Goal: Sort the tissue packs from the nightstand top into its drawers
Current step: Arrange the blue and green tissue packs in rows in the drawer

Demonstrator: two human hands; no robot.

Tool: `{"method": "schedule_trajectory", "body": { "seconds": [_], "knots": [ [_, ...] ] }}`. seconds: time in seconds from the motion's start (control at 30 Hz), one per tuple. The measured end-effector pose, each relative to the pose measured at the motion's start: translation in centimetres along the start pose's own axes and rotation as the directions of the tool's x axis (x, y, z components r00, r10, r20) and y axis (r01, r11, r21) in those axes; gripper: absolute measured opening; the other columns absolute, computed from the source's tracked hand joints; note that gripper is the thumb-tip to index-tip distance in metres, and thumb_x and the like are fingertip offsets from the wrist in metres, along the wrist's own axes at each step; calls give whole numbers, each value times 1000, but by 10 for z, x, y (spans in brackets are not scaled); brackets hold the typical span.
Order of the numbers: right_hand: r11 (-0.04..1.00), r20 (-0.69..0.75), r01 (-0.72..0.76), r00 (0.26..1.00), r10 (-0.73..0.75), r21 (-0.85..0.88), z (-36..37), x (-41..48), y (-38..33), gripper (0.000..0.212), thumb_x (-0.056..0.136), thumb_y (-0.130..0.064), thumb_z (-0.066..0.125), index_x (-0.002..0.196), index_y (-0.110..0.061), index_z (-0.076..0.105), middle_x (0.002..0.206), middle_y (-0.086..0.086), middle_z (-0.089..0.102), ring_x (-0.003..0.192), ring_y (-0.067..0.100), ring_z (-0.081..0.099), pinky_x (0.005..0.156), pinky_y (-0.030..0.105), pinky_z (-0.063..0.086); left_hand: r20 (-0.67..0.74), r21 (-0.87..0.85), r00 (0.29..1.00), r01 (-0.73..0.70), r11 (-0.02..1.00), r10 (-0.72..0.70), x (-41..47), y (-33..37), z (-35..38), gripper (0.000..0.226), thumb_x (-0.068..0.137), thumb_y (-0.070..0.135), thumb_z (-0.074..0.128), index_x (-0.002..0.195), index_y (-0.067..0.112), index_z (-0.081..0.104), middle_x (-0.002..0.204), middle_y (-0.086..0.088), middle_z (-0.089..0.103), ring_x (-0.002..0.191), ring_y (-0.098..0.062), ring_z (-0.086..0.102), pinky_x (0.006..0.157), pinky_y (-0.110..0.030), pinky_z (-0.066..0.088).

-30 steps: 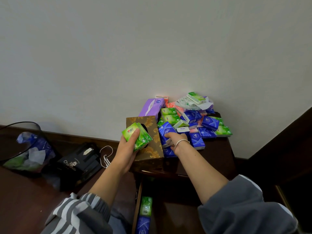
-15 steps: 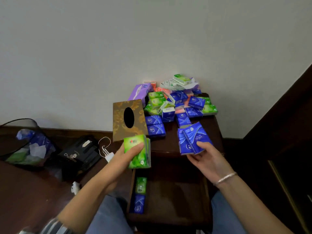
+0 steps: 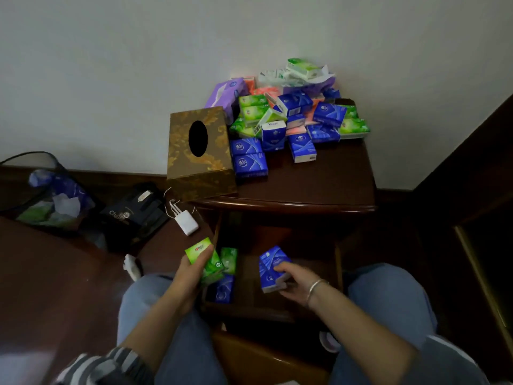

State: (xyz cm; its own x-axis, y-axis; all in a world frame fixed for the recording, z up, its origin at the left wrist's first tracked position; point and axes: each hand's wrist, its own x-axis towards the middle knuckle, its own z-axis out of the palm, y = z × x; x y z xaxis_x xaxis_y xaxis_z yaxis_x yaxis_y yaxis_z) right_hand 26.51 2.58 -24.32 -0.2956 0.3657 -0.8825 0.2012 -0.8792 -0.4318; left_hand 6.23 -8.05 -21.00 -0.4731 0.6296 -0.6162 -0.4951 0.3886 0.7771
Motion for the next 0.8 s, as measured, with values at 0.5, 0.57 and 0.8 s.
{"method": "schedule_trajectory", "body": {
  "seconds": [0.5, 0.57, 0.8],
  "knots": [
    [686, -202, -35, 965, -164, -726, 36, 97, 43, 47, 75, -21, 68, 118, -7, 57, 119, 14, 62, 101, 27, 61, 79, 26, 48, -25, -216, 1000, 8, 976, -14, 35, -21, -10, 59, 85, 32, 65, 134, 6, 47, 115, -17, 67, 95, -27, 69, 71, -34, 57],
    [661, -186, 18, 953, -238, -750, 34, 103, 39, 44, 80, -24, 66, 119, -7, 56, 121, 14, 62, 105, 27, 60, 74, 23, 43, -10, -227, 1000, 13, 974, -16, 38, -23, -12, 57, 86, 32, 64, 134, 6, 47, 119, -19, 66, 101, -29, 68, 74, -34, 57],
    [400, -154, -54, 963, -221, -915, 48, 111, 44, 47, 87, -31, 55, 128, -10, 50, 131, 14, 56, 117, 30, 55, 90, 29, 44, 8, -226, 999, 52, 973, -51, 44, -29, -17, 52, 86, 34, 65, 130, 11, 51, 115, -15, 69, 103, -30, 68, 85, -40, 54]
  ]
}}
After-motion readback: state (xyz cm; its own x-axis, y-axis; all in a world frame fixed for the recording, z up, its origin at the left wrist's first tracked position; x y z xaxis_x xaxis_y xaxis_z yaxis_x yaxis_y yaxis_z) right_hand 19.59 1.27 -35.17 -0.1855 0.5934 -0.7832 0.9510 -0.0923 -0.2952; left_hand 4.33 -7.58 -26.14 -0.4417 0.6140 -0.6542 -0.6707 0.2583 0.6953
